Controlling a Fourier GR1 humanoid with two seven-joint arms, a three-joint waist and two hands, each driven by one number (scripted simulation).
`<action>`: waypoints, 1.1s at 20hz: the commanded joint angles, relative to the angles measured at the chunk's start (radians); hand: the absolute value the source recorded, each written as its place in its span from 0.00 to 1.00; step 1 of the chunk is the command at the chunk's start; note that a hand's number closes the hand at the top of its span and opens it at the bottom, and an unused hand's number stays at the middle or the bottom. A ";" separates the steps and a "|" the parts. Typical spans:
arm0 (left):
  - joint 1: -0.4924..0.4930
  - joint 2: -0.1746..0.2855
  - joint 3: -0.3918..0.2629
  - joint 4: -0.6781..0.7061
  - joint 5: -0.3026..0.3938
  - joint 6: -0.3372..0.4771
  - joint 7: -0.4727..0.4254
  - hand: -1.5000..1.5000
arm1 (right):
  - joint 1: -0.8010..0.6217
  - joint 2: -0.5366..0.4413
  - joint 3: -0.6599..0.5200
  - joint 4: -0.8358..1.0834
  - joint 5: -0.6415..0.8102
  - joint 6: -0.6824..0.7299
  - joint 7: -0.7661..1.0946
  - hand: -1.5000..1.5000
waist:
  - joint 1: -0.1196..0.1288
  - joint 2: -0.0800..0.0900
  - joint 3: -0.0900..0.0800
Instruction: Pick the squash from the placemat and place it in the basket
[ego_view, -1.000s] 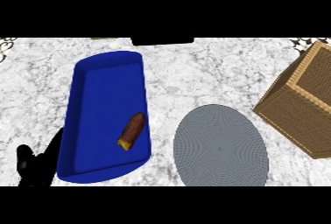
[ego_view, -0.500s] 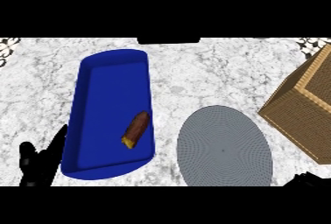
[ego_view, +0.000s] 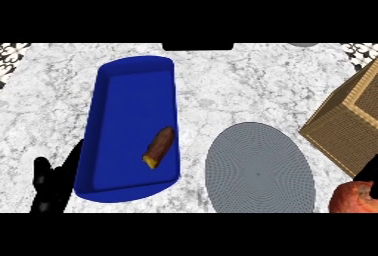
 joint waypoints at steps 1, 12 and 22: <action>0.007 -0.023 -0.011 0.047 0.011 -0.002 0.037 0.50 | -0.039 0.012 -0.130 0.119 -0.289 0.148 -0.027 1.00 | -0.001 0.001 -0.007; -0.063 -0.033 -0.009 0.098 -0.008 -0.017 0.048 0.50 | -0.259 0.008 -0.220 0.833 -0.381 0.671 -0.304 1.00 | 0.028 0.000 -0.009; -0.018 -0.014 0.003 0.035 0.002 -0.045 0.077 0.50 | -0.459 -0.002 -0.173 1.184 0.009 0.619 -0.559 0.00 | 0.036 -0.003 -0.009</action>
